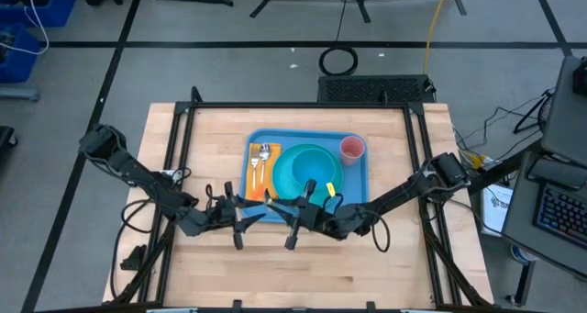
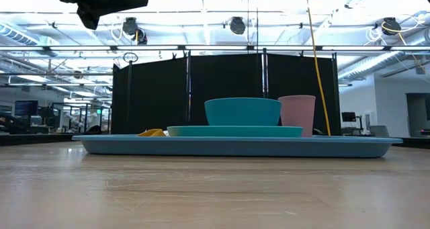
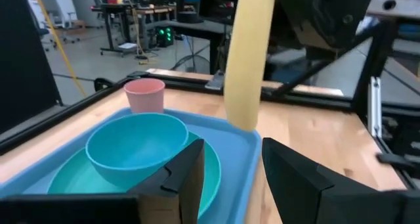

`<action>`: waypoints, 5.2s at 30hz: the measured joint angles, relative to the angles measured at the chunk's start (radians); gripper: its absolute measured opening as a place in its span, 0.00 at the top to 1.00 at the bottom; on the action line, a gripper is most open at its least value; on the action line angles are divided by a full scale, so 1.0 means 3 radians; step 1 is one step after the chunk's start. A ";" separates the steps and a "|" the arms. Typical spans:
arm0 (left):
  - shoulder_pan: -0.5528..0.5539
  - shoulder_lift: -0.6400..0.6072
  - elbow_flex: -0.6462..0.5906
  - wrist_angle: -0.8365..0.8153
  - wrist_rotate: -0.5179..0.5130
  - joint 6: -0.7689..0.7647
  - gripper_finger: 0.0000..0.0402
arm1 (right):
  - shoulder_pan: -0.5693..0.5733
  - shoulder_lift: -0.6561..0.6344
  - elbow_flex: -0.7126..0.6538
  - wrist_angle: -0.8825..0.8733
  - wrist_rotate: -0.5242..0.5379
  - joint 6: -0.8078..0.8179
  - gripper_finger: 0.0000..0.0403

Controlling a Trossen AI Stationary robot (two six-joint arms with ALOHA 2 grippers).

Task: Set up tray
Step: Put the yellow knife to the right of the orange spoon on the yellow napkin on the blue serving tray

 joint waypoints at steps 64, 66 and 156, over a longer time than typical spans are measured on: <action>0.0266 0.0001 0.0000 0.0022 0.0520 -0.0234 0.88 | 0.0020 -0.0008 0.0000 -0.0038 -0.0339 -0.0546 0.98; 0.0223 0.0001 0.0000 -0.0061 0.0475 -0.0355 0.88 | 0.0069 -0.0006 0.0000 -0.0054 -0.0335 -0.0652 0.99; 0.1064 -0.0351 -0.1329 0.1515 0.2108 -0.2685 0.88 | -0.0150 -0.4295 -0.4027 -0.0427 -0.1989 0.0989 1.00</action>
